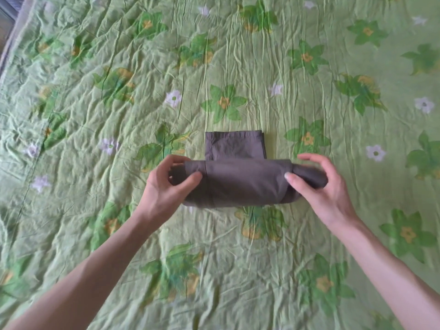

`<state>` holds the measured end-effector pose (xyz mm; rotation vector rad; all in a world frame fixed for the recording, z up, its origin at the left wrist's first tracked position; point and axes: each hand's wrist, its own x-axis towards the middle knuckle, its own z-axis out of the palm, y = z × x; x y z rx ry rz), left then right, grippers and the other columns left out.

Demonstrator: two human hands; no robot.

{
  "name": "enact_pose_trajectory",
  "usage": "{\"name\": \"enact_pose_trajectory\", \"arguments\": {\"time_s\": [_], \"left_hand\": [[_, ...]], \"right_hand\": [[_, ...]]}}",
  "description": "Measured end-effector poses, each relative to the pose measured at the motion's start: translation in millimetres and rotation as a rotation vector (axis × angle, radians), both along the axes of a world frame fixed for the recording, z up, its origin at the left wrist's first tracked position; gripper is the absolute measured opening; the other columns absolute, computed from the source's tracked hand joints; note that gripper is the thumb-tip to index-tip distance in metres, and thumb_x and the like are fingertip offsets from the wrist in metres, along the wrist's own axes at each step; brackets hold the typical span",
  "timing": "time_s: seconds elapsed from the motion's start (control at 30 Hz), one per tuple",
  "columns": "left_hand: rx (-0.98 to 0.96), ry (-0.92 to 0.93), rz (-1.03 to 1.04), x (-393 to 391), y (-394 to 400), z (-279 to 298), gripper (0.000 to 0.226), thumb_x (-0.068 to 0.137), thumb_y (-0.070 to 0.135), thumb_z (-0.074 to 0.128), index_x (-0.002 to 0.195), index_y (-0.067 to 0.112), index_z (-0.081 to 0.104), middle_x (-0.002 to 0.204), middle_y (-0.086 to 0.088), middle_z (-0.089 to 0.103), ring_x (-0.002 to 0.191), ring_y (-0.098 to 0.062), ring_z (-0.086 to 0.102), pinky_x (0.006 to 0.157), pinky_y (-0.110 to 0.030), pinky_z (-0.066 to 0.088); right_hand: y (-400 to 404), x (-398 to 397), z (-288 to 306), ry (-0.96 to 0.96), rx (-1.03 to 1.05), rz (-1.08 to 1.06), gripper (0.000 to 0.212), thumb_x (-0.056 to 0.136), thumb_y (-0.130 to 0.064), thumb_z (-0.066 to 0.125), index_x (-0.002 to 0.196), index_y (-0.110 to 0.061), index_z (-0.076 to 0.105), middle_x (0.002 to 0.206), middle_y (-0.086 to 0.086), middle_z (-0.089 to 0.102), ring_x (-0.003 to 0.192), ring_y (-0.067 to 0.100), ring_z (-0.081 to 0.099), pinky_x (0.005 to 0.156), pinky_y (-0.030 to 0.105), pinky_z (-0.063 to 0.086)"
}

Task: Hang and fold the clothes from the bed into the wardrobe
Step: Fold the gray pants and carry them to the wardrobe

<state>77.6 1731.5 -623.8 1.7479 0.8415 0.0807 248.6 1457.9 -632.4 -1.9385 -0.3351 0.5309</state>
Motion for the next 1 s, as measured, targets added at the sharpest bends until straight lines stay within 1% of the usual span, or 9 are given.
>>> {"name": "enact_pose_trajectory", "arguments": {"time_s": [0.1,0.27,0.4,0.5,0.57,0.7,0.77,0.87,1.0], "left_hand": [[-0.163,-0.032,0.241,20,3,-13,0.036,0.092,0.030,0.078,0.123,0.024,0.063,0.097,0.000,0.078,0.085,-0.010,0.072,0.075,-0.026,0.057],[-0.233,0.063,0.323,54,15,-41,0.057,0.076,0.039,0.060,0.132,0.028,0.056,0.105,0.003,0.072,0.095,-0.015,0.061,0.093,-0.039,0.048],[-0.113,0.192,0.254,64,19,-58,0.070,0.082,0.041,0.065,0.149,0.028,0.047,0.134,0.003,0.060,0.118,-0.019,0.061,0.106,-0.049,0.052],[0.102,0.245,0.202,63,19,-63,0.072,0.092,0.045,0.065,0.157,0.025,0.041,0.136,0.000,0.045,0.124,-0.025,0.054,0.102,-0.051,0.052],[0.184,0.230,0.198,59,14,-61,0.068,0.095,0.049,0.065,0.153,0.022,0.043,0.134,-0.001,0.046,0.119,-0.024,0.057,0.098,-0.047,0.053],[0.133,0.248,0.173,45,-1,-54,0.084,0.076,0.070,0.069,0.140,0.023,0.045,0.128,0.003,0.051,0.113,-0.018,0.059,0.097,-0.045,0.054],[0.064,0.262,0.177,42,-2,-55,0.091,0.073,0.070,0.079,0.142,0.023,0.042,0.127,0.005,0.057,0.112,-0.015,0.063,0.093,-0.039,0.056],[-0.052,0.243,0.192,49,-1,-52,0.084,0.078,0.053,0.086,0.140,0.023,0.039,0.111,0.015,0.061,0.099,-0.001,0.064,0.078,-0.022,0.051],[-0.156,0.190,0.230,59,1,-50,0.078,0.078,0.043,0.090,0.129,0.026,0.035,0.111,0.014,0.060,0.096,0.004,0.062,0.072,-0.021,0.054]], "right_hand": [[18,8,-17,-0.029,0.044,-0.104,0.055,0.086,-0.029,0.083,0.132,-0.023,0.052,0.110,-0.003,0.074,0.102,0.014,0.074,0.090,0.033,0.059],[46,15,-46,-0.075,-0.047,-0.138,0.057,0.099,-0.029,0.069,0.145,-0.027,0.036,0.121,0.003,0.069,0.107,0.007,0.068,0.092,0.023,0.054],[57,20,-62,-0.066,-0.264,-0.103,0.081,0.102,-0.043,0.060,0.164,-0.012,0.017,0.162,0.007,0.037,0.147,0.014,0.036,0.116,0.021,0.025],[58,22,-70,-0.233,-0.361,-0.129,0.084,0.102,-0.047,0.058,0.163,-0.007,0.016,0.167,0.013,0.027,0.154,0.027,0.024,0.125,0.031,0.016],[56,18,-71,-0.435,-0.372,-0.111,0.078,0.104,-0.045,0.054,0.162,-0.005,0.020,0.167,0.015,0.028,0.155,0.028,0.024,0.126,0.031,0.014],[50,4,-75,-0.712,-0.450,0.068,0.071,0.106,-0.041,0.051,0.161,-0.003,0.028,0.170,0.015,0.022,0.158,0.026,0.020,0.129,0.038,0.018],[47,0,-81,-0.677,-0.521,0.121,0.075,0.106,-0.049,0.045,0.163,-0.006,0.023,0.172,0.011,0.017,0.160,0.023,0.016,0.129,0.040,0.018],[49,2,-87,-0.526,-0.498,0.147,0.081,0.105,-0.056,0.040,0.165,-0.008,0.016,0.172,0.009,0.020,0.158,0.021,0.022,0.128,0.036,0.021],[62,9,-78,-0.271,-0.372,0.042,0.088,0.099,-0.055,0.059,0.165,-0.013,0.018,0.167,0.008,0.032,0.150,0.020,0.033,0.123,0.029,0.024]]}}
